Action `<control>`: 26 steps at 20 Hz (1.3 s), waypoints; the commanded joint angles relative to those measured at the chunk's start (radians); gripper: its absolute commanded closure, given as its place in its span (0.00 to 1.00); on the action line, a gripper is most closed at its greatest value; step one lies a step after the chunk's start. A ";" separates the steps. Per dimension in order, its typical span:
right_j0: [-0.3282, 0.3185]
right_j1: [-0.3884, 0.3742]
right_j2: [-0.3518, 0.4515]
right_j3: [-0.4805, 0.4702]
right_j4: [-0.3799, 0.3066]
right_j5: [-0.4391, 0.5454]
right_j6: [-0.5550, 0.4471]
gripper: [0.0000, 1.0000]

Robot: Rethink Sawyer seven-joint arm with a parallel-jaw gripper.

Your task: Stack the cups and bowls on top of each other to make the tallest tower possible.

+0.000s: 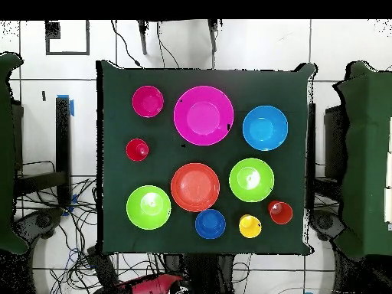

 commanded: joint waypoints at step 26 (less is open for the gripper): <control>0.033 0.668 -0.186 -0.476 -0.074 -0.331 0.050 0.00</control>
